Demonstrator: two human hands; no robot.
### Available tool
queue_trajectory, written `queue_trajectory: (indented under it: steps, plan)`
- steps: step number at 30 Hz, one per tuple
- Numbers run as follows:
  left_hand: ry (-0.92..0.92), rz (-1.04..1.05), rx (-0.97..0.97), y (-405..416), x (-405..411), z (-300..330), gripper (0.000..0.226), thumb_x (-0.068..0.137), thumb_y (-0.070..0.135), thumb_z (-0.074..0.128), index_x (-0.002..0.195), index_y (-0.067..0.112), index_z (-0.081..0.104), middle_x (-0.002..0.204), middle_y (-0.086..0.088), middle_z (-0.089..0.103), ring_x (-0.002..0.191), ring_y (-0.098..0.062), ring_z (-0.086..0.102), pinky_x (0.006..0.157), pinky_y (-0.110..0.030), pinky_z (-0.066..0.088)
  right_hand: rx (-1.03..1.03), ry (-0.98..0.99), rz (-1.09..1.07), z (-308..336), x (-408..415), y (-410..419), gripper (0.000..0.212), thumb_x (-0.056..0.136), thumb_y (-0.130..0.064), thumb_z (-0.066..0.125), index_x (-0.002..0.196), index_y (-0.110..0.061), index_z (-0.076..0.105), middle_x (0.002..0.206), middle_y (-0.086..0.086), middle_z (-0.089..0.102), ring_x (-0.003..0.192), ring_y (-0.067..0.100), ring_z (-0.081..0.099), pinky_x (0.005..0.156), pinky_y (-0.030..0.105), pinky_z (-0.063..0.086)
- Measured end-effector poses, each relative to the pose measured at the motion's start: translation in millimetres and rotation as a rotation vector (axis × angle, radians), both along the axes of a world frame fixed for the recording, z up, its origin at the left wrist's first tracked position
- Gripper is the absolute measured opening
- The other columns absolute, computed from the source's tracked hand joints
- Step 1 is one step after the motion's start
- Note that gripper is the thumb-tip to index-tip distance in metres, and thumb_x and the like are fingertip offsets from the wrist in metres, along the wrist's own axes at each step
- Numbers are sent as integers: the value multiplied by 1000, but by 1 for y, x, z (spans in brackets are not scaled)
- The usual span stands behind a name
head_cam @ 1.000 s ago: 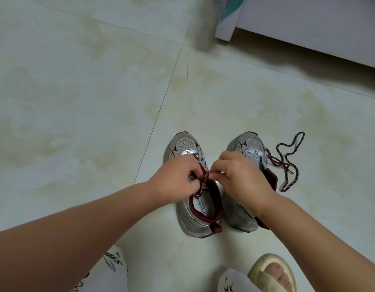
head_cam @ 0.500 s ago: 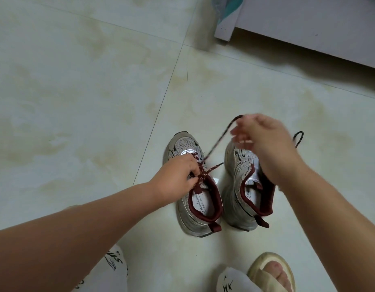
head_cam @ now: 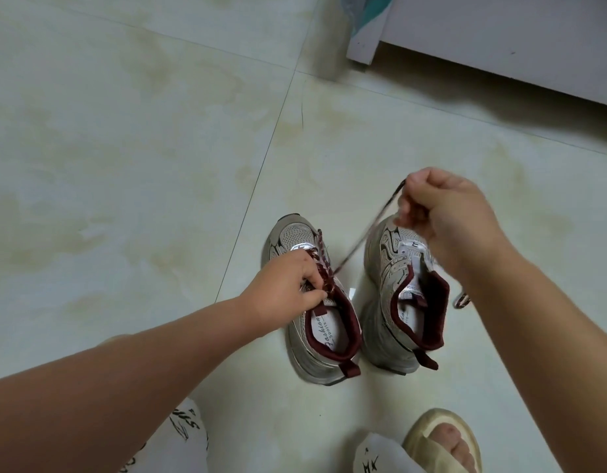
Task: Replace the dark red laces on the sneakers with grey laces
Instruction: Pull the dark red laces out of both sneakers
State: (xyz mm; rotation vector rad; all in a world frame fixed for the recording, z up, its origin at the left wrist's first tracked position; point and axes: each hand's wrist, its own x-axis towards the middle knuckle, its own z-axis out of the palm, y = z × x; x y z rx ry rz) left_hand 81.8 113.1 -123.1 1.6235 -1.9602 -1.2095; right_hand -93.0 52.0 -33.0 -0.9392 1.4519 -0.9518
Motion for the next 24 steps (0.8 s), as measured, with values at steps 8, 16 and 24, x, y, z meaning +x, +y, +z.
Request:
queue_trajectory:
  steps: [8, 16, 24]
  plan:
    - [102, 101, 190, -2, -4, 12, 16, 81, 7, 60, 66, 10, 58, 80, -10, 58, 67, -14, 48, 62, -21, 39, 190, 498, 481, -33, 15, 32, 17, 87, -3, 54, 90, -19, 61, 88, 2, 66, 79, 18, 60, 73, 29, 49]
    - [558, 432, 440, -26, 0, 38, 31, 93, 18, 47, 63, 15, 53, 67, 1, 53, 69, -13, 48, 73, -25, 39, -197, 952, 704, -61, 30, 56, 15, 84, -23, 64, 98, -18, 66, 92, 1, 55, 94, 21, 51, 76, 30, 38]
    - [716, 635, 470, -28, 10, 39, 28, 97, 28, 44, 74, 12, 46, 54, 3, 36, 38, -8, 33, 51, -26, 43, -203, 956, 698, -63, 39, 57, 9, 84, -22, 60, 85, -16, 53, 85, -4, 47, 86, 22, 50, 68, 30, 34]
